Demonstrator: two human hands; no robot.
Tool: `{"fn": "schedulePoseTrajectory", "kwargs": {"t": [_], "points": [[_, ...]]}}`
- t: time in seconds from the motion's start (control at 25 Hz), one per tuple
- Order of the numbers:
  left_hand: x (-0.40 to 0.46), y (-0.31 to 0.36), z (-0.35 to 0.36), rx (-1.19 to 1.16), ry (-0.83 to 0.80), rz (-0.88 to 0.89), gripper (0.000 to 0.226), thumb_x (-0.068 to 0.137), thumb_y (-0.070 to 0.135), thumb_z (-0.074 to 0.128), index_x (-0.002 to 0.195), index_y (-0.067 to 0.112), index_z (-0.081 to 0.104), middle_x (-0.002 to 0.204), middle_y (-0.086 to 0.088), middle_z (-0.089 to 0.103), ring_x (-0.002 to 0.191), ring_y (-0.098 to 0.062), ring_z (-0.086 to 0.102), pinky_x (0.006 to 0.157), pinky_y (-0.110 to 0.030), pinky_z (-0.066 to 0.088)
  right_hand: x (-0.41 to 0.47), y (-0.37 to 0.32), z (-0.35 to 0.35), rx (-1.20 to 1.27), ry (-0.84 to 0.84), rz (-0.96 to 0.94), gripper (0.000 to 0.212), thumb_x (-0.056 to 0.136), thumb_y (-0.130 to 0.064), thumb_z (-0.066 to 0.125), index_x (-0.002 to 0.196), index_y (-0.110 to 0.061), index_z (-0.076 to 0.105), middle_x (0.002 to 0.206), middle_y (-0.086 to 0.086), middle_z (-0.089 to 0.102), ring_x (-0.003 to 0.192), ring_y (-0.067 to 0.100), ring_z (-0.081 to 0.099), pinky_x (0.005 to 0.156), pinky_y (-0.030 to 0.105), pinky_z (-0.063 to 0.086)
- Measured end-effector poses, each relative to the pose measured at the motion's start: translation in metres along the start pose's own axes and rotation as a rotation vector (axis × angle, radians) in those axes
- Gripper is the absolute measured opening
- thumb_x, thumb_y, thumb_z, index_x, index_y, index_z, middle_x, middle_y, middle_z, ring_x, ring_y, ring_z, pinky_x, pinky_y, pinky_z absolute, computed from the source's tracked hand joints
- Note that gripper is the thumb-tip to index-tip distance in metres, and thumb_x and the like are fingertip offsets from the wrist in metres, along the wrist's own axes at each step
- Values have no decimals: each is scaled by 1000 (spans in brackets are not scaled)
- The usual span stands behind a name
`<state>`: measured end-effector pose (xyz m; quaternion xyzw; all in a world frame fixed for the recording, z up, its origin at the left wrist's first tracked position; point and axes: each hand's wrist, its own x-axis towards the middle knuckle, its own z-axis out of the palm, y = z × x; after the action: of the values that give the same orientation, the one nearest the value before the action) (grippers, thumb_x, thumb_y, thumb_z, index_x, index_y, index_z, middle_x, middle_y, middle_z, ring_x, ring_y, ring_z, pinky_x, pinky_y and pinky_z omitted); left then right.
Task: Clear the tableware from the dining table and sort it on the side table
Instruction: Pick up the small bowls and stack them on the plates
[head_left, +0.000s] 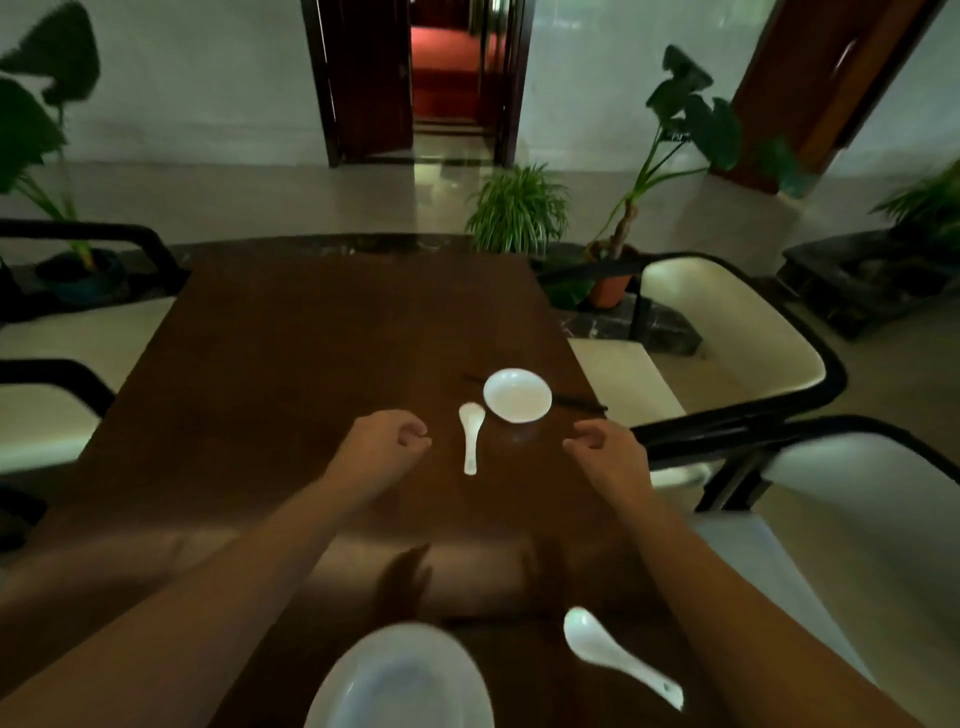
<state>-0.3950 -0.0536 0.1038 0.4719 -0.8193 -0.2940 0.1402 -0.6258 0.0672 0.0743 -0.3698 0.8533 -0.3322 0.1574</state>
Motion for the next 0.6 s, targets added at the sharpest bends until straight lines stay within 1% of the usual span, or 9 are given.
{"fn": "schedulePoseTrajectory", "kwargs": {"t": [0.04, 0.12, 0.24, 0.32, 0.4, 0.44, 0.48, 0.52, 0.6], "points": [[25, 7, 5, 31, 6, -4, 27, 87, 25, 59, 112, 15, 63, 103, -3, 67, 89, -13, 57, 78, -26, 44, 25, 2, 3, -18, -5, -11, 37, 81, -25, 66, 116, -12, 61, 110, 11, 67, 103, 24, 61, 88, 31, 44], [75, 18, 22, 158, -3, 55, 32, 87, 25, 58, 118, 17, 59, 112, -3, 64, 97, -16, 58, 82, -29, 45, 72, 11, 16, -85, -23, -74, 41, 81, -22, 66, 120, -12, 58, 115, 11, 65, 105, 24, 59, 89, 32, 45], [137, 23, 56, 349, -34, 219, 37, 90, 26, 53, 126, 19, 52, 121, -2, 56, 108, -18, 55, 85, -30, 44, 124, 31, 41, -299, -91, -291, 43, 83, -20, 63, 125, -18, 54, 124, 9, 57, 111, 24, 54, 92, 38, 47], [170, 20, 83, 425, -75, 290, 39, 90, 24, 51, 129, 20, 50, 124, -3, 53, 111, -21, 53, 86, -34, 46, 151, 51, 57, -474, -159, -409, 48, 85, -18, 59, 132, -22, 48, 137, 8, 46, 123, 26, 45, 96, 41, 45], [188, 10, 107, 500, -161, 317, 42, 89, 21, 51, 131, 20, 48, 126, -4, 50, 112, -23, 53, 86, -35, 47, 169, 65, 68, -559, -231, -443, 52, 87, -13, 55, 136, -23, 43, 148, 8, 33, 132, 28, 35, 102, 42, 39], [193, 4, 116, 517, -200, 309, 43, 89, 19, 51, 132, 19, 47, 128, -5, 49, 113, -23, 52, 87, -35, 46, 176, 71, 72, -567, -253, -452, 51, 87, -11, 53, 136, -23, 43, 149, 9, 30, 134, 28, 33, 105, 42, 36], [197, -3, 125, 503, -228, 288, 44, 89, 16, 51, 133, 18, 47, 130, -6, 49, 114, -24, 51, 90, -34, 44, 181, 76, 75, -542, -271, -457, 50, 88, -10, 51, 136, -22, 44, 148, 10, 33, 133, 28, 34, 107, 40, 34], [198, -9, 131, 465, -234, 270, 45, 88, 14, 51, 133, 16, 47, 131, -7, 49, 117, -24, 50, 94, -33, 42, 183, 79, 78, -473, -273, -455, 46, 89, -9, 50, 135, -19, 46, 145, 10, 39, 131, 27, 38, 108, 38, 33], [196, -19, 139, 360, -186, 259, 45, 88, 8, 50, 132, 12, 49, 129, -11, 53, 118, -25, 49, 97, -33, 40, 182, 82, 82, -264, -228, -416, 40, 90, -7, 48, 129, -14, 53, 133, 11, 54, 121, 25, 50, 105, 33, 37]]}}
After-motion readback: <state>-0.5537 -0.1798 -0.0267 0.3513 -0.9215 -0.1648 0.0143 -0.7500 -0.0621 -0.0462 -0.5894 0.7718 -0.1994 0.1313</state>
